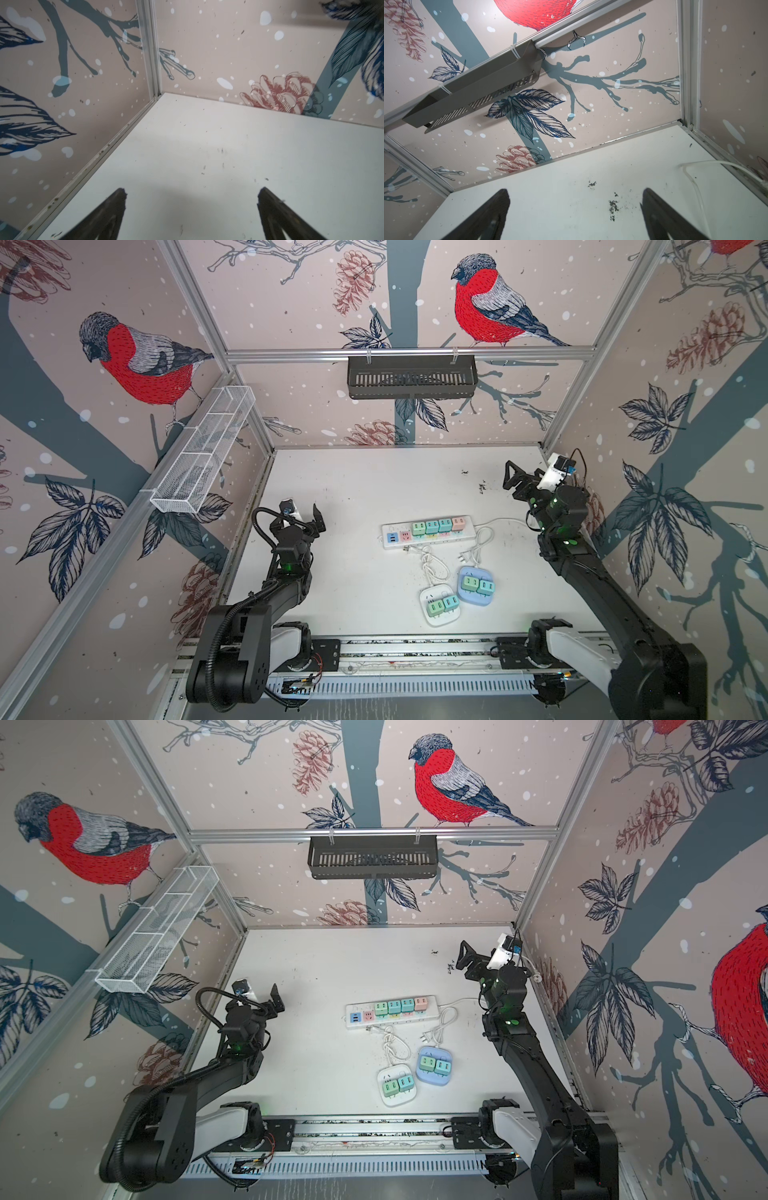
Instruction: Insert the plug
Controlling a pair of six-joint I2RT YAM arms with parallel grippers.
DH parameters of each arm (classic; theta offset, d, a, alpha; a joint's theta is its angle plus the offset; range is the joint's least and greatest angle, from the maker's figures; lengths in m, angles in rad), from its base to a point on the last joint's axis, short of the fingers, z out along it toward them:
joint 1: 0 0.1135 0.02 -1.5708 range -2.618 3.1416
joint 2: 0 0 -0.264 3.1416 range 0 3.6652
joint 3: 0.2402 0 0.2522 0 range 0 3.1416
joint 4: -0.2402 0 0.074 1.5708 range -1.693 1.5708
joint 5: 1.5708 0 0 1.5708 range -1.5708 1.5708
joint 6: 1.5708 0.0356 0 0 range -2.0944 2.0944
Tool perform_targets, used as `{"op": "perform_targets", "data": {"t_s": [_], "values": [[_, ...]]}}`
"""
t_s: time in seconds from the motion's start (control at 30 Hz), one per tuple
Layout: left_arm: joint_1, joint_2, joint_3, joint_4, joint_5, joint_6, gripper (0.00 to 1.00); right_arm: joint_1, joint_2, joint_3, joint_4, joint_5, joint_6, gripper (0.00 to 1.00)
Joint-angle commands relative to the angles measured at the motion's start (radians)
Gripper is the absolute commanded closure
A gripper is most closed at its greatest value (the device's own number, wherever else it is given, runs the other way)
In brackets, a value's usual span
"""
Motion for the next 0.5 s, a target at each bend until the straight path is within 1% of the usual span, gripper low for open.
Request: {"op": "perform_targets", "data": {"t_s": [0.0,0.07,0.1,0.17,0.23,0.33,0.4,0.47], "values": [[0.005,-0.032,-0.014,0.064,0.039,-0.025,0.02,-0.002,-0.011,0.003,-0.078,0.074,-0.048,0.00],[0.004,-0.063,-0.056,0.077,0.011,-0.021,0.02,-0.003,-0.022,-0.018,-0.116,0.165,-0.078,0.00],[0.003,-0.059,-0.089,0.128,-0.002,-0.013,0.01,-0.005,-0.031,-0.037,-0.122,0.227,-0.092,0.00],[0.002,-0.018,-0.126,0.219,-0.017,-0.002,0.02,-0.014,-0.056,-0.093,-0.104,0.315,-0.145,0.00],[0.002,0.058,-0.102,0.243,-0.026,-0.004,0.01,-0.032,-0.086,-0.160,-0.067,0.404,-0.179,0.00],[0.002,0.123,-0.028,0.170,0.005,0.021,0.01,-0.066,-0.109,-0.236,-0.003,0.417,-0.192,0.00],[0.003,0.138,-0.038,0.206,0.032,0.034,0.01,-0.076,-0.114,-0.288,0.065,0.389,-0.189,0.00],[0.004,0.157,-0.060,0.263,0.024,0.032,0.01,-0.077,-0.111,-0.347,0.165,0.376,-0.197,0.00]]}}
